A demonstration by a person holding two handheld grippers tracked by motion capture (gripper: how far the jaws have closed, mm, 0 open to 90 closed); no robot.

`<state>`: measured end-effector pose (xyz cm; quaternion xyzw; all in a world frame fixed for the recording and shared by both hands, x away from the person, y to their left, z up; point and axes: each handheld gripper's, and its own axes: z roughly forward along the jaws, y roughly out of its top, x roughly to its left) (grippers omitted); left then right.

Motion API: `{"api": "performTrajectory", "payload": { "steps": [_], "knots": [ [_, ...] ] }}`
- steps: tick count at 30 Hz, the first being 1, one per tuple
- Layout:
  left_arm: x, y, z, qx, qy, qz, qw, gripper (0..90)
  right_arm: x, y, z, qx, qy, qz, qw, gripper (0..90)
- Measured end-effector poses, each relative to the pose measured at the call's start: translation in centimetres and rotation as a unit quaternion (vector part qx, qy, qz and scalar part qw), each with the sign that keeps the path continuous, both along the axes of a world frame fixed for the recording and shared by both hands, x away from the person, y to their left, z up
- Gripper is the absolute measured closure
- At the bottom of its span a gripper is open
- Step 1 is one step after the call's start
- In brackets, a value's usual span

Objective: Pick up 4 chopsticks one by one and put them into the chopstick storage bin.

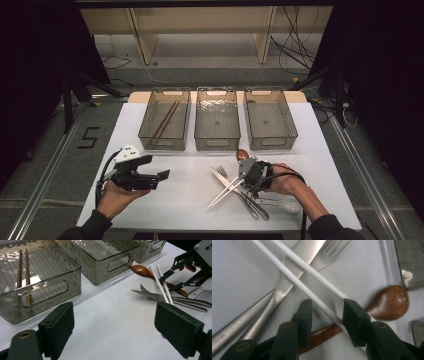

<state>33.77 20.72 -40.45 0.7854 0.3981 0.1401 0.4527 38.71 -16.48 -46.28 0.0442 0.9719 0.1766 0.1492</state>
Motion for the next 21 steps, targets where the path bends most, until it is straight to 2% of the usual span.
{"api": "performTrajectory", "payload": {
  "steps": [7,17,21],
  "knots": [
    [-0.01,-0.02,-0.01,0.003,0.0,-0.002,1.0,15.8,-0.23,0.31,0.06,-0.021,-0.004,0.019,0.9996,67.4],
    [0.04,-0.01,-0.05,0.005,0.001,-0.002,1.0,15.9,-0.63,0.35,0.08,-0.036,-0.004,0.041,0.9985,77.0],
    [0.05,-0.01,-0.08,0.006,0.001,-0.003,1.0,15.9,-0.81,0.31,0.08,-0.043,-0.007,0.059,0.9973,83.1]
  ]
}}
